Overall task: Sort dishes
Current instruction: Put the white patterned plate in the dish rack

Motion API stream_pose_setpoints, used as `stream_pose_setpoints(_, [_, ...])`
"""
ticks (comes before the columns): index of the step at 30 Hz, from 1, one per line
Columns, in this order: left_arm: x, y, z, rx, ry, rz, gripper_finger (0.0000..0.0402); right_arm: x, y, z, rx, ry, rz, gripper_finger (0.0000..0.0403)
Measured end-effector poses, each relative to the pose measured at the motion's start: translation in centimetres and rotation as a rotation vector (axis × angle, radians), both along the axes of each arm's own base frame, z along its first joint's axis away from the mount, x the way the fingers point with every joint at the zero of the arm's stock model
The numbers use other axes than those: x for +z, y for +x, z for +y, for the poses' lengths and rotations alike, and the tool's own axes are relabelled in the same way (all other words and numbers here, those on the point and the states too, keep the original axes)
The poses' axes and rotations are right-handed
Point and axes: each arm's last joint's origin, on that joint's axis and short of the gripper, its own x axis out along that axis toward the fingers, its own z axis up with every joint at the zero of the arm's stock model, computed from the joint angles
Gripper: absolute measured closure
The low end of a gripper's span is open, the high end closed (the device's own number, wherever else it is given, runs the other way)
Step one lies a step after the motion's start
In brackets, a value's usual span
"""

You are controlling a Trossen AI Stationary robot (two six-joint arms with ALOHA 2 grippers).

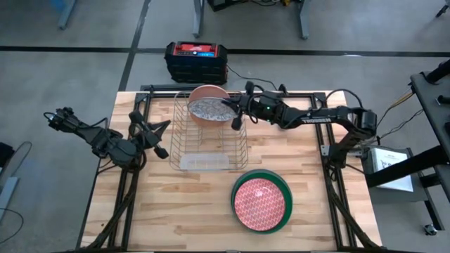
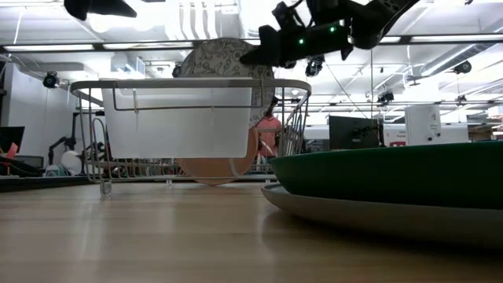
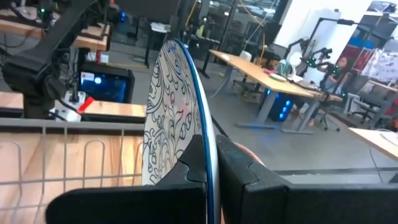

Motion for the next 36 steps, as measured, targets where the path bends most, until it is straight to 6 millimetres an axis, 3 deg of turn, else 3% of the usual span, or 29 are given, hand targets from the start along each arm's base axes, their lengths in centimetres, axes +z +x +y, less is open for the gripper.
stream_pose_setpoints(11, [-0.7,-0.2,0.1,0.021,-0.054,-0.009,0.0401,-0.5,0.4,0.1,0.049,0.040,0.004,0.0403])
stream_pose_setpoints(36, [-0.8,-0.2,0.1,0.023,-0.062,-0.012,0.0401,-5.2,2.0,-0.4,0.046,0.094,0.143,0.0403])
